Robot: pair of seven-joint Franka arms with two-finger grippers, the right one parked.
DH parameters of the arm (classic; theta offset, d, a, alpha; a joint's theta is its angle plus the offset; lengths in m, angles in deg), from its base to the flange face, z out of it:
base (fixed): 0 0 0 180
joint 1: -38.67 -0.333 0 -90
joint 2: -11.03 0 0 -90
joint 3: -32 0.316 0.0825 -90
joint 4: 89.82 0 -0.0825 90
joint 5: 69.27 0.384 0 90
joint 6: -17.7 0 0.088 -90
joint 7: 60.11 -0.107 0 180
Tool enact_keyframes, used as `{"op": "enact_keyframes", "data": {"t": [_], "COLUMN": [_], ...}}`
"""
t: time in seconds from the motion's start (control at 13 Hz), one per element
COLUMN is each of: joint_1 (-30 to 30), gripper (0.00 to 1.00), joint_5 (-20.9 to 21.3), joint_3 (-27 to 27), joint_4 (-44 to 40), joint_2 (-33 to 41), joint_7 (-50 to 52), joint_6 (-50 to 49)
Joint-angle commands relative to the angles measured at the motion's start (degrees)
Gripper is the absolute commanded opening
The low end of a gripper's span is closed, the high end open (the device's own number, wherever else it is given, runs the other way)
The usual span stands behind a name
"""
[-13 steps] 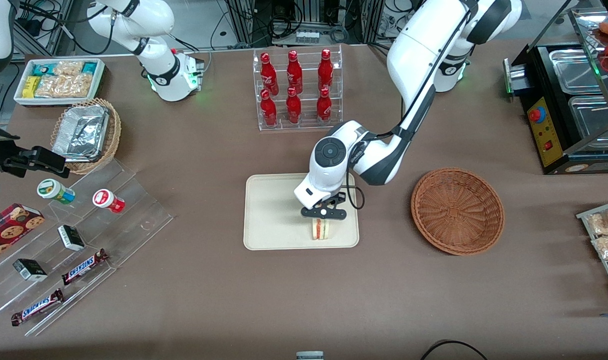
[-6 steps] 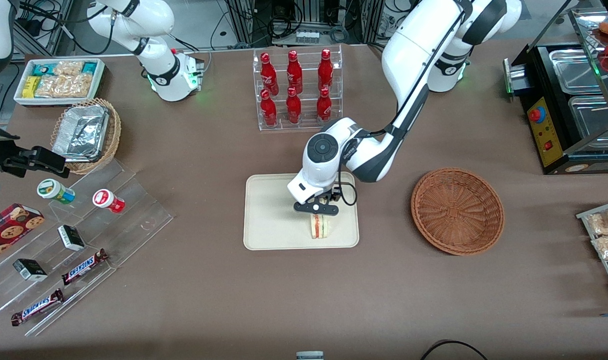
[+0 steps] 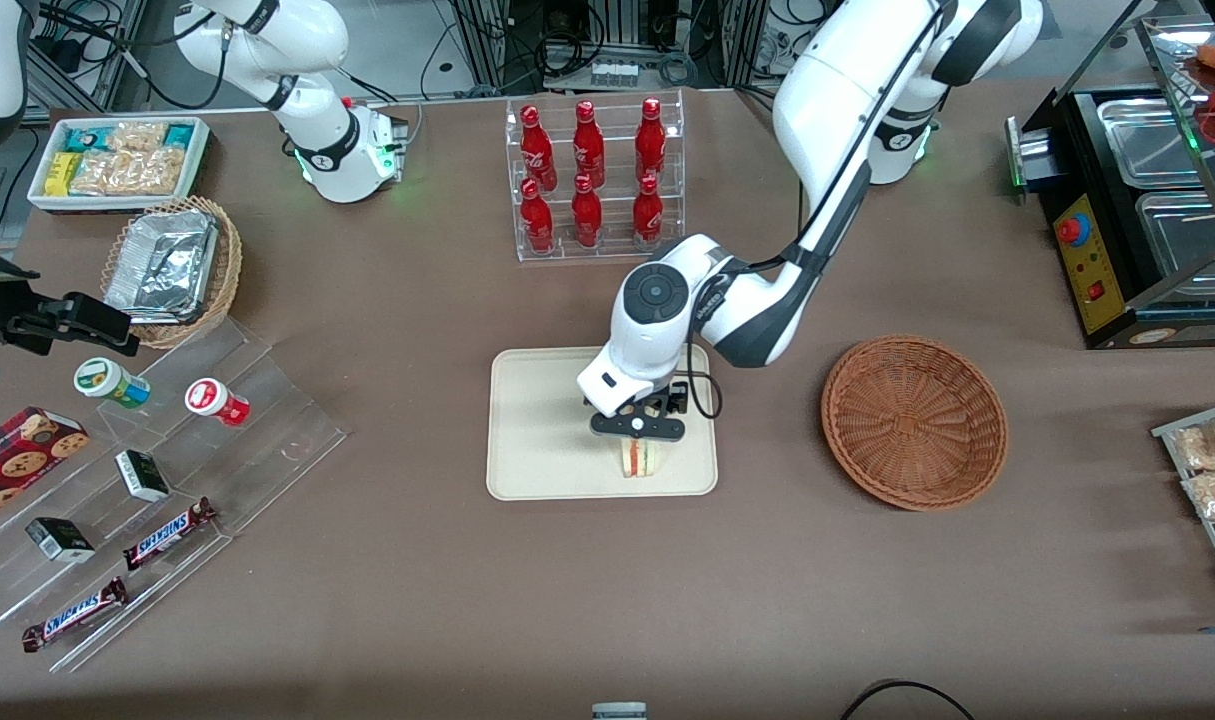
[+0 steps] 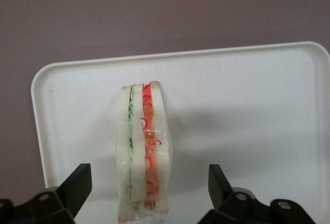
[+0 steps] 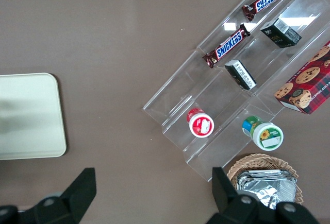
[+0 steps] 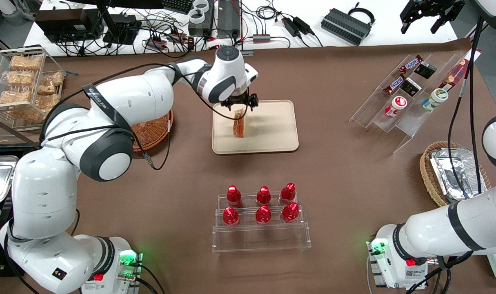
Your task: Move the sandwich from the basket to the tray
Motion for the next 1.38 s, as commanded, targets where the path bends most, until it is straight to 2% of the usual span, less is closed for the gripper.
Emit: {"op": "enact_keyframes", "data": {"t": [0.0,0.31,0.38,0.46,0.69,1.08,1.31], "joint_1": [-0.7,-1.0,-2.5,-5.3,-10.4,-19.0,-22.5], "gripper": [1.0,1.0,1.0,1.0,1.0,1.0,1.0], "joint_5": [0.8,-0.3,-0.8,-2.9,-6.7,-7.0,-6.8], "joint_3": [1.8,7.6,7.9,7.8,7.8,7.9,8.0], "joint_4": [-2.4,-4.7,-4.6,-4.6,-4.6,-4.7,-4.5], "joint_2": [2.4,5.1,5.8,6.4,9.4,15.7,20.3], "joint_7": [0.1,-2.6,-3.8,-5.0,-14.5,-23.5,-24.0], "joint_6": [-5.5,-10.7,-10.9,-12.1,-16.6,-28.6,-36.1]}}
